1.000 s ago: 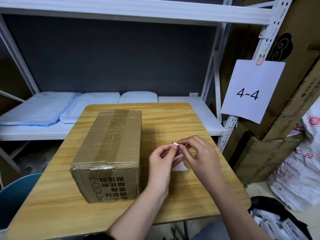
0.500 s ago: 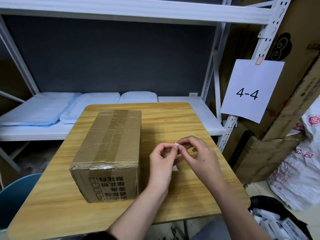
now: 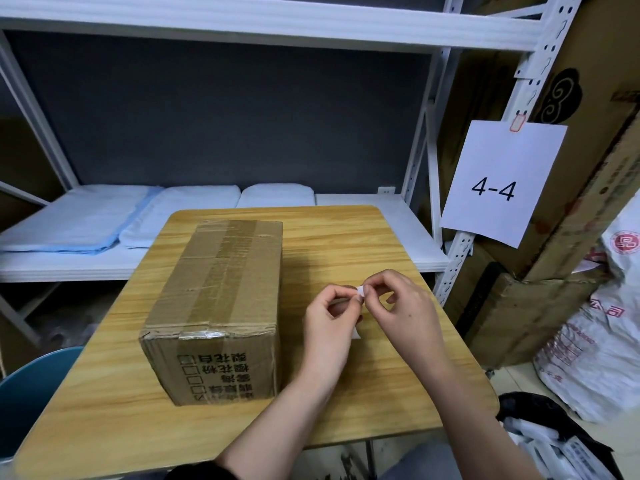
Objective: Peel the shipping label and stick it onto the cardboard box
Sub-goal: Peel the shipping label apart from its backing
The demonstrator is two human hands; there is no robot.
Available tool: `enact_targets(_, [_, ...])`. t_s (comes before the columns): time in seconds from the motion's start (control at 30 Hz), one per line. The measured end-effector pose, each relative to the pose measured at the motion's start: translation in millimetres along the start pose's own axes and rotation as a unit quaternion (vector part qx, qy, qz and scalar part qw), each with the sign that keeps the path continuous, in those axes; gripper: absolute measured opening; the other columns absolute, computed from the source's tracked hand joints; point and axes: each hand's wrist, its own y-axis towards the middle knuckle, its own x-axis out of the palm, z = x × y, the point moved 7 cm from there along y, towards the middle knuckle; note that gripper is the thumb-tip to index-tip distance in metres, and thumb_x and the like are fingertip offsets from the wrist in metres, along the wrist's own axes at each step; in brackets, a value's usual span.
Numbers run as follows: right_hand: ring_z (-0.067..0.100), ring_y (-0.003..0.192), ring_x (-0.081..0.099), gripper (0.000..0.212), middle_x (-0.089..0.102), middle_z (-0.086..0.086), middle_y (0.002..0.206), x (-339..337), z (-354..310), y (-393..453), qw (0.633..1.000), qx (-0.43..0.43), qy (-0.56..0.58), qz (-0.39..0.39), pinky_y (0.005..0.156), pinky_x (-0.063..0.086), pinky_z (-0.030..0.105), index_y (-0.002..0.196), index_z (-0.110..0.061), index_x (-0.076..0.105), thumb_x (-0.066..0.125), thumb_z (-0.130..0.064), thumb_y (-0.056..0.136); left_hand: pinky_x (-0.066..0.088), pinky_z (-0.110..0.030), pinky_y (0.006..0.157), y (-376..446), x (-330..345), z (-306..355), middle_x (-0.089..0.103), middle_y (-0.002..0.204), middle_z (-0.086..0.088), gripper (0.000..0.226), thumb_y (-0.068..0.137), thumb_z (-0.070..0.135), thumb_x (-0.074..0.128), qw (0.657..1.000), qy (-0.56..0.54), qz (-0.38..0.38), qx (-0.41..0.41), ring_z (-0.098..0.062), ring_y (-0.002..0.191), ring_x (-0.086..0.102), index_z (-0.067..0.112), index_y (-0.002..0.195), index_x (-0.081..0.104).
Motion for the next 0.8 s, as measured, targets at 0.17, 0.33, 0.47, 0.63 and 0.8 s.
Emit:
enact_targets(0.17, [0.0,0.079,0.062,0.008,0.066,-0.013,0.079,6,11,4,0.99,0.098,0.1,-0.022,0.07,0.051,0.027,0.078,-0.023,0.06,0.057,-0.022,0.086,0.053,-0.041,0.082,-1,2,-4,0.064,0.098,0.001,0.008,0.086,-0.004,0.056,0.999,-0.023,-0.011,-0.025,-0.008,0.074,0.061,0.001,0.08,0.058])
enact_targets(0.33, [0.016,0.066,0.049,0.014,0.057,0.005,0.07,12,24,4,0.955,0.187,0.228,-0.017,0.063,0.04,0.033,0.078,-0.01,0.056,0.052,-0.014,0.09,0.053,-0.035,0.079,2,2,-14,0.066,0.099,-0.008,0.021,0.087,-0.002,0.051,0.998,-0.05,-0.006,-0.049,-0.019,0.087,0.063,0.011,0.072,0.049])
enact_targets(0.47, [0.018,0.071,0.048,0.016,0.053,0.005,0.074,12,35,1,0.926,0.25,0.284,-0.002,0.061,0.039,0.03,0.08,-0.013,0.053,0.047,-0.016,0.094,0.053,-0.034,0.084,2,2,-17,0.065,0.104,-0.003,0.018,0.09,0.001,0.047,0.998,-0.048,-0.011,-0.05,-0.017,0.097,0.062,0.01,0.074,0.046])
enact_targets(0.63, [0.017,0.069,0.049,0.018,0.052,0.002,0.078,15,50,-3,0.901,0.299,0.314,0.004,0.065,0.04,0.03,0.08,-0.017,0.049,0.04,-0.017,0.095,0.053,-0.038,0.087,3,1,-24,0.059,0.105,-0.011,0.022,0.092,0.005,0.043,0.996,-0.062,-0.005,-0.061,-0.023,0.103,0.057,0.014,0.072,0.043])
enact_targets(0.8, [0.022,0.075,0.047,0.016,0.049,0.011,0.086,22,63,-8,0.869,0.355,0.345,-0.01,0.062,0.039,0.03,0.082,-0.013,0.046,0.037,-0.017,0.094,0.059,-0.025,0.069,1,0,-28,0.055,0.101,-0.01,0.021,0.098,0.012,0.034,0.991,-0.102,0.018,-0.083,-0.023,0.098,0.058,0.015,0.08,0.043])
